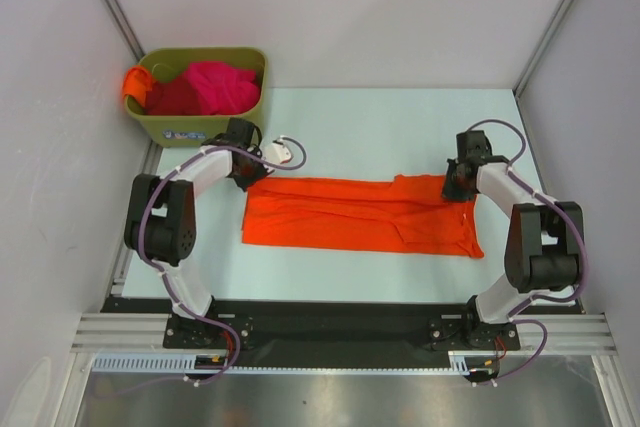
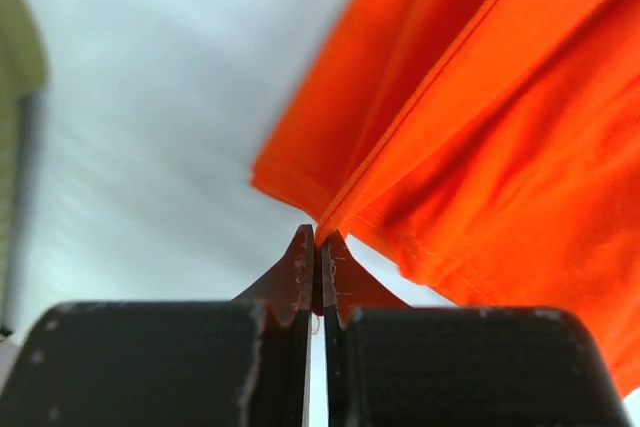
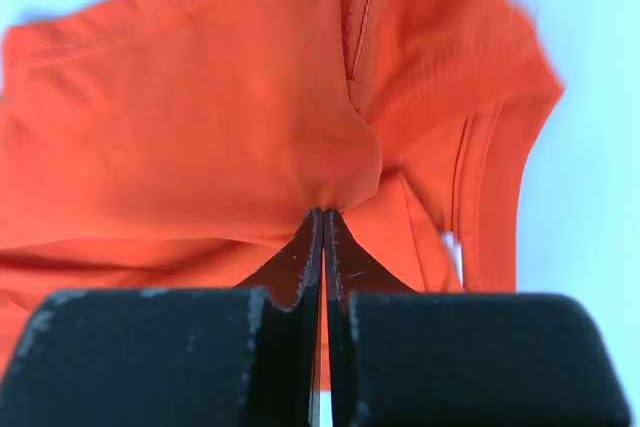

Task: Fold and stack the t-shirts
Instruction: Fold the tshirt

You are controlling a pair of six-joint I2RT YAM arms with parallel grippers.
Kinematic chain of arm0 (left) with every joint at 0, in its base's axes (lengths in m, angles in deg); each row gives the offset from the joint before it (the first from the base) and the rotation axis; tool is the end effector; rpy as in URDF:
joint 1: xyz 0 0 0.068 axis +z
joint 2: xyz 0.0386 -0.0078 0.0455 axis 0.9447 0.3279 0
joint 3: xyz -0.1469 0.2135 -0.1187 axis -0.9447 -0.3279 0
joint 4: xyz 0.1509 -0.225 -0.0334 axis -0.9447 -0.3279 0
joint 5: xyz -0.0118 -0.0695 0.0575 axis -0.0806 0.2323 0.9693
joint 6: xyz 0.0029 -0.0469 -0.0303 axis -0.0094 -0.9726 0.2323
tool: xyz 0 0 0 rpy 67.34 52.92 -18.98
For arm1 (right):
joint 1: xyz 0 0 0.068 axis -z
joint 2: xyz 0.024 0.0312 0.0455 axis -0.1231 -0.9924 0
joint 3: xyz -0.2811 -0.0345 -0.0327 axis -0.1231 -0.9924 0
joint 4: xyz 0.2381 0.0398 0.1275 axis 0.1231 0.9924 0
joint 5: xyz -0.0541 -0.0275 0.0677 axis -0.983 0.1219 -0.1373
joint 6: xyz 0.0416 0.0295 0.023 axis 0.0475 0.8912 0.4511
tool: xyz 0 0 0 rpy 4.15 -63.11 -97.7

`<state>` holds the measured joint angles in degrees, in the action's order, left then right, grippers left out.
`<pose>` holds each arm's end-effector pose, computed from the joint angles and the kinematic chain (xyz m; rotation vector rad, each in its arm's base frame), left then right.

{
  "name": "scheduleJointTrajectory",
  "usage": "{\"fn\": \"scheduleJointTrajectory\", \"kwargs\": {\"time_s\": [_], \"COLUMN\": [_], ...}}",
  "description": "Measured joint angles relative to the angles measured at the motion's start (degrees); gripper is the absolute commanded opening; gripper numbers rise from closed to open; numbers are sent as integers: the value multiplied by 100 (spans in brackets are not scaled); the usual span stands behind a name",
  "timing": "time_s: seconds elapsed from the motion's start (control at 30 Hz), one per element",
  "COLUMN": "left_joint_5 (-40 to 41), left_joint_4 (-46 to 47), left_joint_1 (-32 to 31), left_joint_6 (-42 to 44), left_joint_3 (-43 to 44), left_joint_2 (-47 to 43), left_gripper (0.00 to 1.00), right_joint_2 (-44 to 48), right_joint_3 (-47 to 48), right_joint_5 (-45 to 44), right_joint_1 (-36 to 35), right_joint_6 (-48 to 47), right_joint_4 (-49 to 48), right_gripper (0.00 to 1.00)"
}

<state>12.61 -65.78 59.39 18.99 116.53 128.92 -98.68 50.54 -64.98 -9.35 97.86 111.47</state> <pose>0.3743 -0.0804 0.1927 1.3798 2.2915 0.0554 0.3317 0.0117 0.2036 0.2964 2.6311 0.0506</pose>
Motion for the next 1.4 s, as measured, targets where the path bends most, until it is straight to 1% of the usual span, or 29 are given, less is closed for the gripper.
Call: {"fn": "scheduleJointTrajectory", "kwargs": {"time_s": [0.13, 0.27, 0.43, 0.47, 0.5, 0.53, 0.57, 0.6, 0.67, 0.73, 0.83, 0.97, 1.0, 1.23, 1.33, 1.4], "left_joint_5": [-33, -28, -33, -33, -33, -33, -33, -33, -48, -111, -203, -426, -472, -562, -509, -455], "left_joint_4": [-87, -120, -120, -122, -122, -125, -138, -162, -256, -439, -824, -1226, -1244, -1158, -994, -905], "left_joint_1": [0, 0, 0, 0, 0, 0, 0, 0, 2, 7, 9, 9, 11, 11, 11, 11], "left_joint_6": [114, 203, 247, 249, 249, 256, 260, 269, 315, 363, 398, 387, 382, 289, 282, 262], "left_joint_3": [-251, -387, -389, -389, -389, -389, -389, -389, -387, -369, -203, 236, 319, 374, 208, 70], "left_joint_2": [-4, -11, -109, -125, -133, -140, -140, -140, -140, -140, -140, -144, -153, -153, -140, -114], "left_gripper": [4, 4, 7, 9, 11, 13, 16, 21, 29, 32, 34, 36, 37, 40, 40, 32], "right_joint_2": [48, 66, 273, 289, 293, 293, 293, 293, 293, 315, 470, 671, 658, -85, -365, -505], "right_joint_3": [-297, -343, -345, -345, -361, -396, -439, -479, -501, -498, -492, -343, -260, 264, 284, 284], "right_joint_5": [4, -4, -7, -7, -7, -4, -2, 2, -9, -24, -20, 28, 55, 142, 74, 61], "right_joint_1": [-15, -24, -48, -61, -79, -92, -101, -107, -98, -61, 42, 127, 129, 140, 155, 164], "right_joint_6": [111, 170, 227, 236, 260, 291, 334, 378, 382, 378, 374, 354, 352, 382, 393, 398], "right_joint_4": [-9, -2, 9, 7, -9, -26, -24, -4, 79, 144, 284, 323, 310, 129, 133, 138], "right_gripper": [0, 0, 0, 0, 2, 9, 23, 30, 41, 45, 45, 35, 35, 43, 42, 28]}}
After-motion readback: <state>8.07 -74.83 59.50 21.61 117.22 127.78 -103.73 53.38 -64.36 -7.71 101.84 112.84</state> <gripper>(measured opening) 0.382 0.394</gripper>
